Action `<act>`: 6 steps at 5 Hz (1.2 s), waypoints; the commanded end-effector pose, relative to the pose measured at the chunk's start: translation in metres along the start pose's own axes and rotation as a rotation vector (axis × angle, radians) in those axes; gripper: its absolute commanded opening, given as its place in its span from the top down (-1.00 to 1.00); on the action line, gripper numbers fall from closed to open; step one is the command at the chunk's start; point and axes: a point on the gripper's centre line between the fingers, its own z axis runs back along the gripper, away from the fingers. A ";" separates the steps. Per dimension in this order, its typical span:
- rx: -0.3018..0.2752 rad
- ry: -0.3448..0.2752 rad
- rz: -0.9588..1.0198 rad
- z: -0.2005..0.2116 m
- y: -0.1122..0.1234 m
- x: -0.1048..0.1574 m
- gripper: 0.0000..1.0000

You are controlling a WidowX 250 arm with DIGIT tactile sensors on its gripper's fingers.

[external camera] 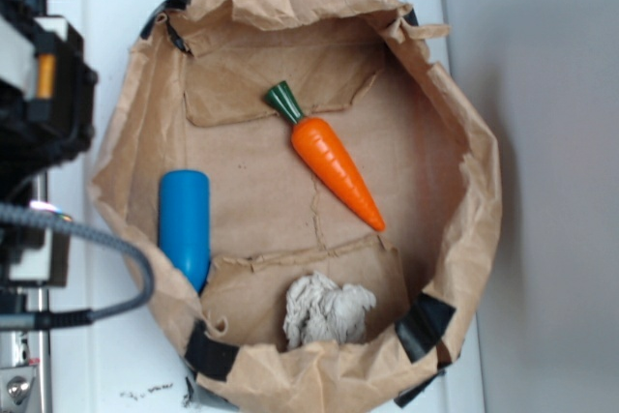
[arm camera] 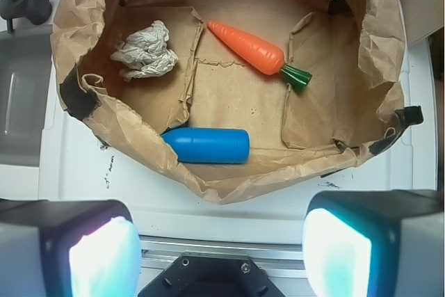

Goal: Grab the white paper.

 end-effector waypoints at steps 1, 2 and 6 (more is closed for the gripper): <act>-0.015 -0.050 -0.027 -0.004 0.003 0.007 -1.00; -0.008 -0.067 -0.055 -0.012 -0.004 0.002 -1.00; 0.011 -0.011 0.006 -0.029 0.015 0.082 -1.00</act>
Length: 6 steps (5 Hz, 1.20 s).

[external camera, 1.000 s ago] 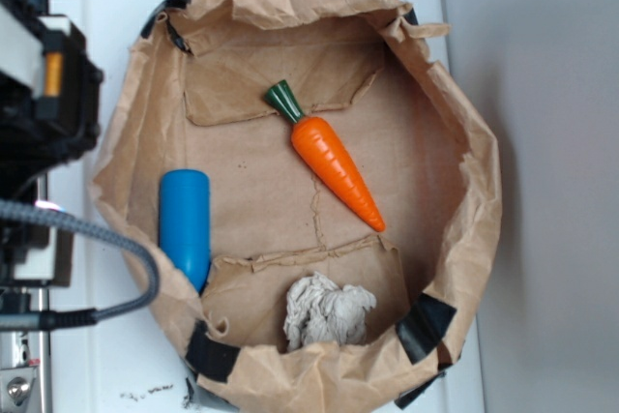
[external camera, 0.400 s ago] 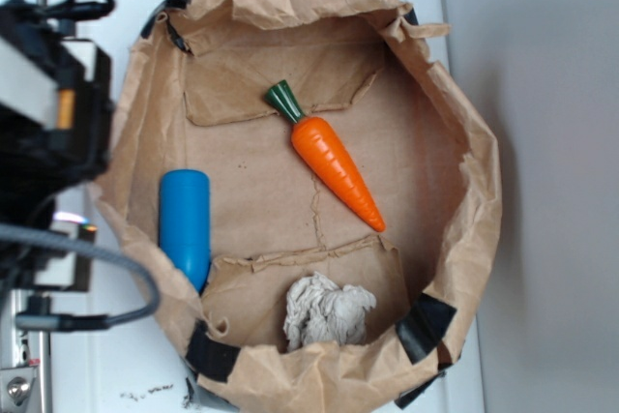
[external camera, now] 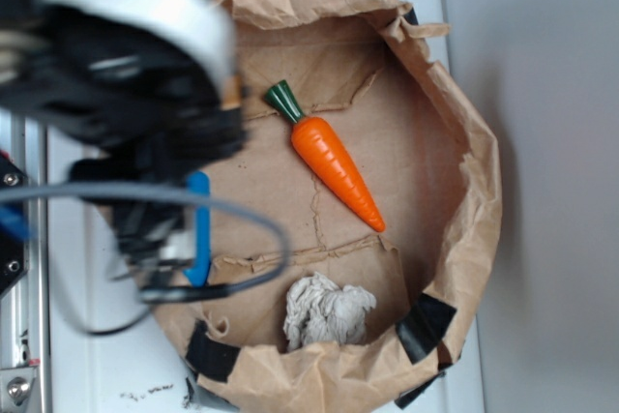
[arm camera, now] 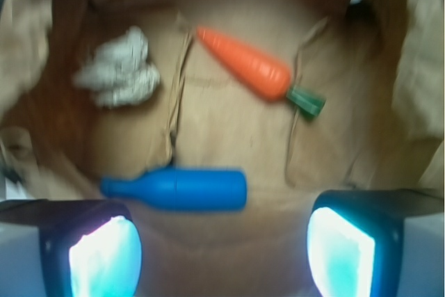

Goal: Grab the white paper.

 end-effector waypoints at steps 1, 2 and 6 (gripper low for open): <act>0.041 -0.071 -0.072 -0.015 0.003 0.042 -1.00; 0.010 -0.161 -0.241 -0.042 0.001 0.037 -1.00; -0.082 -0.172 -0.570 -0.040 -0.046 0.038 -1.00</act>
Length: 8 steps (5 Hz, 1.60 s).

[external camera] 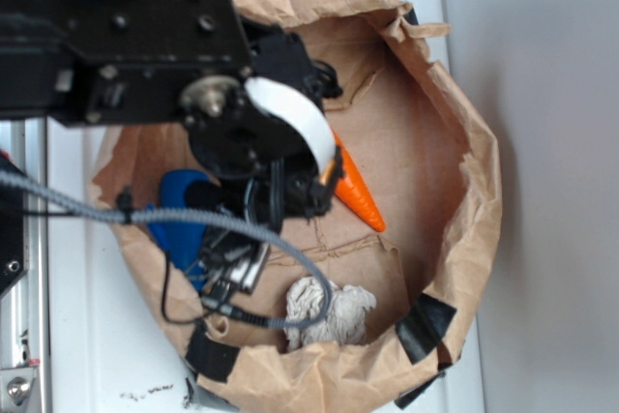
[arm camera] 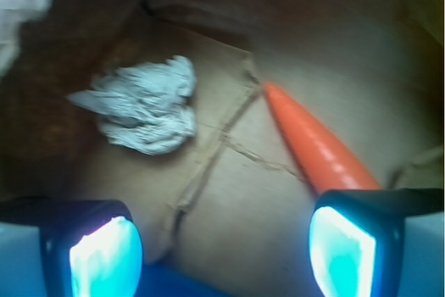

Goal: Grab the white paper.

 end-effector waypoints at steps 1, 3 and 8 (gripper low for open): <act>0.060 -0.035 -0.144 0.021 -0.019 0.022 -1.00; 0.060 -0.035 -0.144 0.021 -0.019 0.022 -1.00; -0.025 -0.150 -0.405 -0.018 0.039 0.037 -1.00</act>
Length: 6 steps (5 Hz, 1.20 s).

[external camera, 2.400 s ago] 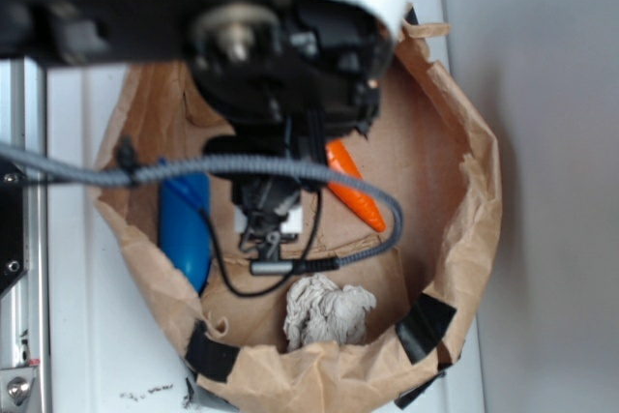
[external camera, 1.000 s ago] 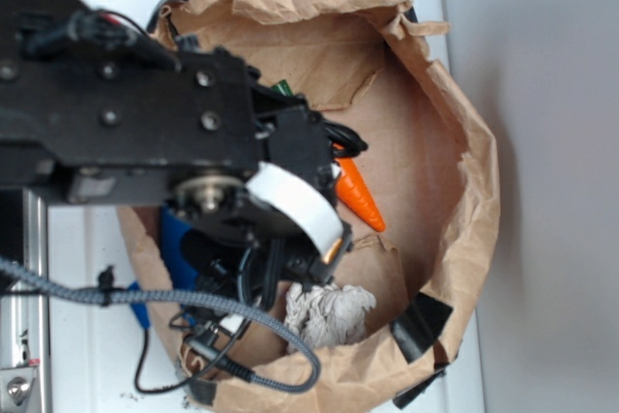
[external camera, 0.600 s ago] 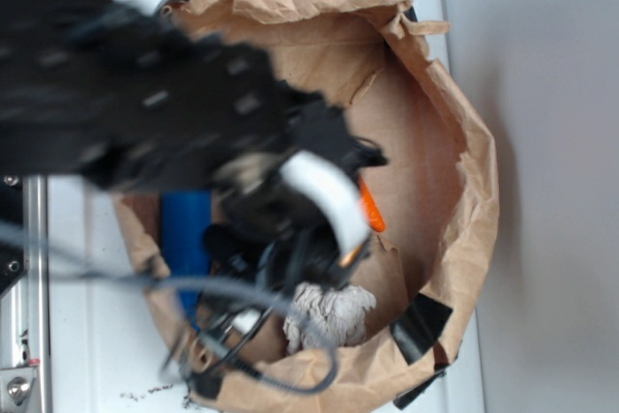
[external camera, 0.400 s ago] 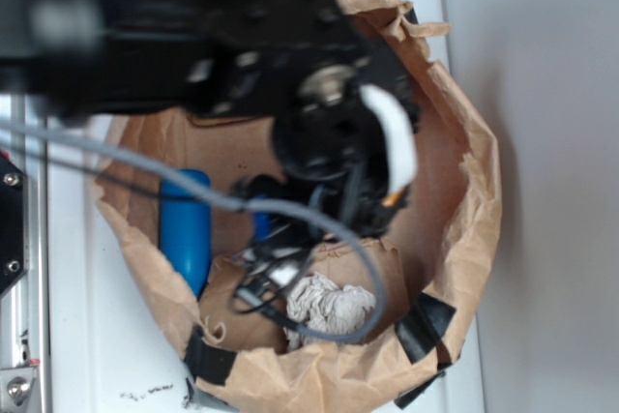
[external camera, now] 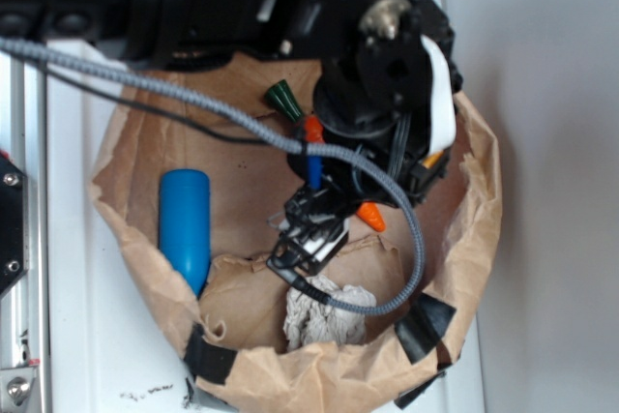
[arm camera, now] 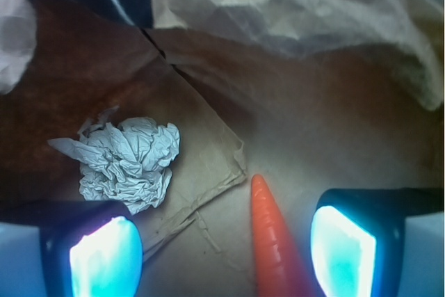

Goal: Grab the white paper.

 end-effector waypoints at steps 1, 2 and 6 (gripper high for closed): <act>0.078 -0.011 -0.167 -0.024 -0.006 -0.013 -1.00; 0.043 0.000 -0.234 -0.034 -0.021 -0.021 -1.00; -0.116 -0.087 -0.286 -0.063 -0.053 0.018 -1.00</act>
